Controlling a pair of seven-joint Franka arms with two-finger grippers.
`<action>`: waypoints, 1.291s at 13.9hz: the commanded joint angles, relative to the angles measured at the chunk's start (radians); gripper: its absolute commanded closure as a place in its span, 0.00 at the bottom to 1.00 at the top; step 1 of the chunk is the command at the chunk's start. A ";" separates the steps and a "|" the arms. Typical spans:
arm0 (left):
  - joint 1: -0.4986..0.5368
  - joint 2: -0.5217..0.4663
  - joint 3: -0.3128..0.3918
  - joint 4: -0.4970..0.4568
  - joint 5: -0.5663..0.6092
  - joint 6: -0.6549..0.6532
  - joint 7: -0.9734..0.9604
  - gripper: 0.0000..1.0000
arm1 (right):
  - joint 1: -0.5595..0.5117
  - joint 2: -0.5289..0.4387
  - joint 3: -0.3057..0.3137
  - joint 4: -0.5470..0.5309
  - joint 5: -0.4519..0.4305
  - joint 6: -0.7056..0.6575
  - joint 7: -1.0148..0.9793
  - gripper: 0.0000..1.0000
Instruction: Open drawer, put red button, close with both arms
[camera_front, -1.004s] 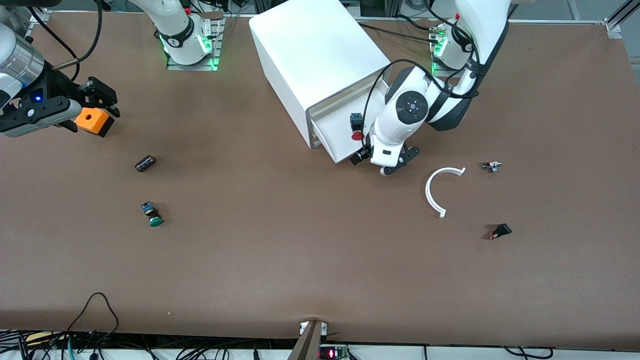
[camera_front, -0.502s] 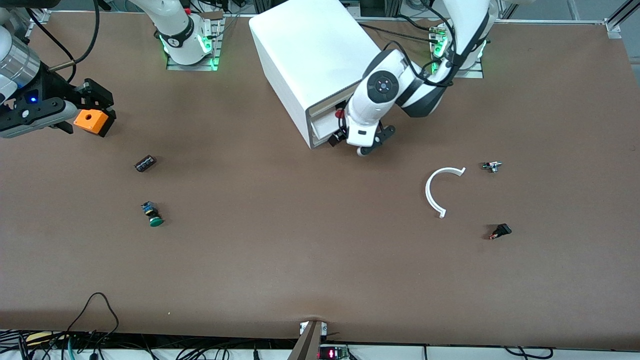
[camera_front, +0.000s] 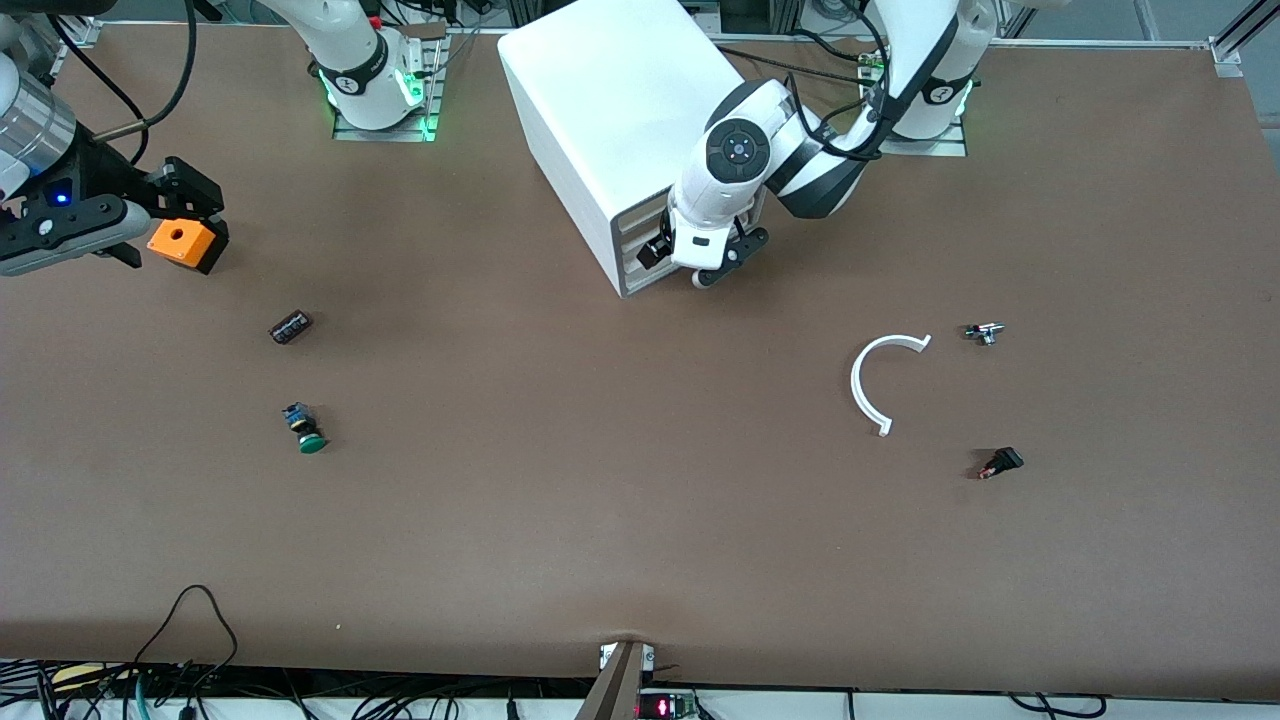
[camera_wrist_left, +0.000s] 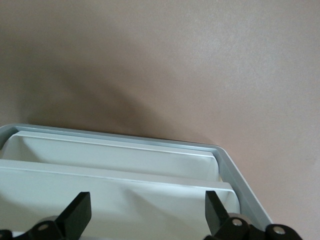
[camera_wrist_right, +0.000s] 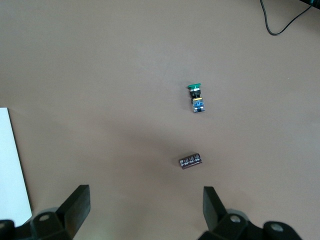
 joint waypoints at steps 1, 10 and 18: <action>-0.005 -0.014 -0.021 -0.009 -0.026 -0.003 -0.031 0.00 | -0.010 0.023 0.009 0.038 0.002 -0.018 0.006 0.00; 0.228 -0.099 0.039 0.029 -0.013 -0.194 0.446 0.00 | -0.013 0.031 0.009 0.045 -0.001 -0.047 0.113 0.00; 0.297 -0.241 0.328 0.029 -0.011 -0.449 1.105 0.00 | -0.012 0.031 0.009 0.048 -0.003 -0.054 0.115 0.00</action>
